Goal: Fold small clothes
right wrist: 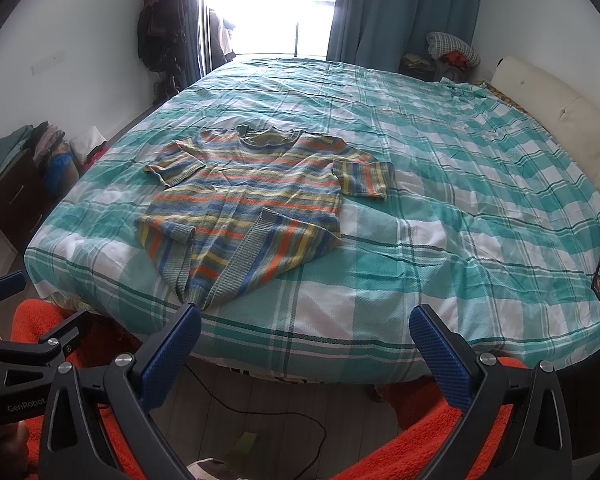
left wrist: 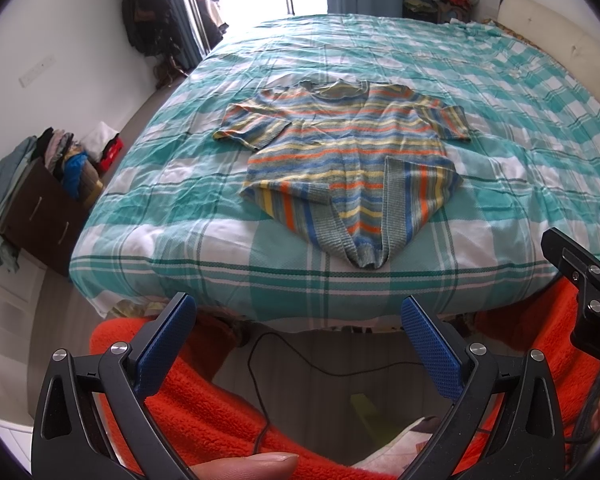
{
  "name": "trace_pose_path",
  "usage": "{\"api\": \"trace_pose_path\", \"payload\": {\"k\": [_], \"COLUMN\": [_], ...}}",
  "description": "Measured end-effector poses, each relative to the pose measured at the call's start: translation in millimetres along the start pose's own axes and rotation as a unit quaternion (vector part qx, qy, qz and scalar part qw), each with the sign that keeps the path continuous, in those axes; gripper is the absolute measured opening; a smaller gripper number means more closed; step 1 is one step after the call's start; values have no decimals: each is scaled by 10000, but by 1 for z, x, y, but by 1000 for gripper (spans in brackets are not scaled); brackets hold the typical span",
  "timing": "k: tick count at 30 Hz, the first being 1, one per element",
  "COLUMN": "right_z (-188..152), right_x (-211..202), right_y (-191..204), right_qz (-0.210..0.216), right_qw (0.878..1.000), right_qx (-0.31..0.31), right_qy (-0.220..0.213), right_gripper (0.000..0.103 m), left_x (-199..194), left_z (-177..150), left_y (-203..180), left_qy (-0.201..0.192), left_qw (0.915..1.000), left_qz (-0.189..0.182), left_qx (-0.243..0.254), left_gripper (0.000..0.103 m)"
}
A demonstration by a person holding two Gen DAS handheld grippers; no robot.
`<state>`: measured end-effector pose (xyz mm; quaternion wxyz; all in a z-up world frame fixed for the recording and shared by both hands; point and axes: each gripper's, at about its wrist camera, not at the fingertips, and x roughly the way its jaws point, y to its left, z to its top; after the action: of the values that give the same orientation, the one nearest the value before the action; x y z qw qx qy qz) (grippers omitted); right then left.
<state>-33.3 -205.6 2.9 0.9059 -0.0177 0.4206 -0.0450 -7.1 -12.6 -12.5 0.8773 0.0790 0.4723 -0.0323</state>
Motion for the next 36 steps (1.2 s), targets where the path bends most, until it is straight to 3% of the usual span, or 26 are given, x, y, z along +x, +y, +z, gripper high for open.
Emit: {"api": "trace_pose_path", "payload": {"k": [36], "right_z": [-1], "right_x": [0], "right_y": [2], "right_qz": [3], "right_qw": [10000], "right_qx": [-9], "right_qy": [21], "right_gripper": [103], "left_x": [3], "left_z": [-1], "left_y": [2], "left_qy": [65], "left_qw": [10000], "left_qz": [-21], "left_qx": [-69], "left_gripper": [103]}}
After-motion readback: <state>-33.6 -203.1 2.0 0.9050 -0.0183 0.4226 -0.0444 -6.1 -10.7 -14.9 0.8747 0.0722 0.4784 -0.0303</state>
